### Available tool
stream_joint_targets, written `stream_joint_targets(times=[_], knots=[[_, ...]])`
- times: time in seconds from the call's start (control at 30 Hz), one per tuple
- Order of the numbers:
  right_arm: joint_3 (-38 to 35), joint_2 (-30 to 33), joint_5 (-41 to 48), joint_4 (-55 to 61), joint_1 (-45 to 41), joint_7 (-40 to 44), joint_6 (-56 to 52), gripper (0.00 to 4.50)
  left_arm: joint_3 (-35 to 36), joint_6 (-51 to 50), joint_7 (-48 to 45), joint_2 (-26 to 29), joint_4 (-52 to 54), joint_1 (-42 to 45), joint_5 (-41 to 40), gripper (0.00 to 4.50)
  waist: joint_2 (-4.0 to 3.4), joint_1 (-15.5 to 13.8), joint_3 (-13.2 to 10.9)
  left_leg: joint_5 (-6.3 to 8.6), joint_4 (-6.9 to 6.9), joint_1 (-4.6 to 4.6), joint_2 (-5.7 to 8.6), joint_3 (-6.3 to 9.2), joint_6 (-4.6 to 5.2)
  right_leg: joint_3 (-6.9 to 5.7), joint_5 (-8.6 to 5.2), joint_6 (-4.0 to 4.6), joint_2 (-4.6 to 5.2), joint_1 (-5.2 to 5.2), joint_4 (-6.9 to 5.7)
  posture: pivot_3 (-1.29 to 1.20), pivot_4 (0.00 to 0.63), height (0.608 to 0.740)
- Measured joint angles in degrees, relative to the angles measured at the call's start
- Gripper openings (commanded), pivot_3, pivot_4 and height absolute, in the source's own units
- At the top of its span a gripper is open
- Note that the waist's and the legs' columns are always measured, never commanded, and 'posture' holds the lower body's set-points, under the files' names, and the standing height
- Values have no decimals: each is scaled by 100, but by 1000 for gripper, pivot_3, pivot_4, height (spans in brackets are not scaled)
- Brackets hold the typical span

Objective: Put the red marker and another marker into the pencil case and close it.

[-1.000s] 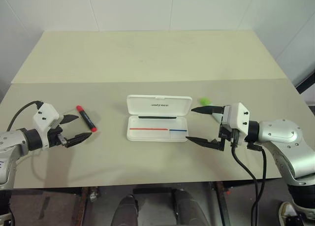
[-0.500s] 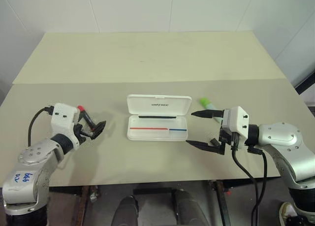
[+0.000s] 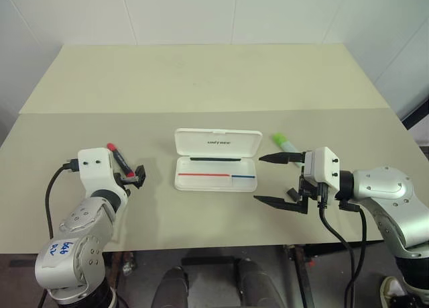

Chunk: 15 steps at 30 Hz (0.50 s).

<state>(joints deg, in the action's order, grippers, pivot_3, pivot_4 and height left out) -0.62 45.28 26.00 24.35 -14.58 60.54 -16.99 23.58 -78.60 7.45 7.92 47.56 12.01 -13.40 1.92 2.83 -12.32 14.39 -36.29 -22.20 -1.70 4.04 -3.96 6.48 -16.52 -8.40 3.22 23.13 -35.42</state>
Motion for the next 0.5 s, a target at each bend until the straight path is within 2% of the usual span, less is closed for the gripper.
stream_joint_targets(times=[0.2,0.5], knots=[[0,18,5,2,0,0,-60,4500,1,-19,71,-133,-67,59,171,4487,0,-1,0,0,4,0,0,0,0,0,0,0,0,0,4,0,150,740],[-107,29,12,66,46,-34,-115,4500,13,467,120,-244,-1022,176,474,4487,2,-32,0,0,2,-1,0,-1,0,0,-4,13,0,-7,20,0,150,740]])
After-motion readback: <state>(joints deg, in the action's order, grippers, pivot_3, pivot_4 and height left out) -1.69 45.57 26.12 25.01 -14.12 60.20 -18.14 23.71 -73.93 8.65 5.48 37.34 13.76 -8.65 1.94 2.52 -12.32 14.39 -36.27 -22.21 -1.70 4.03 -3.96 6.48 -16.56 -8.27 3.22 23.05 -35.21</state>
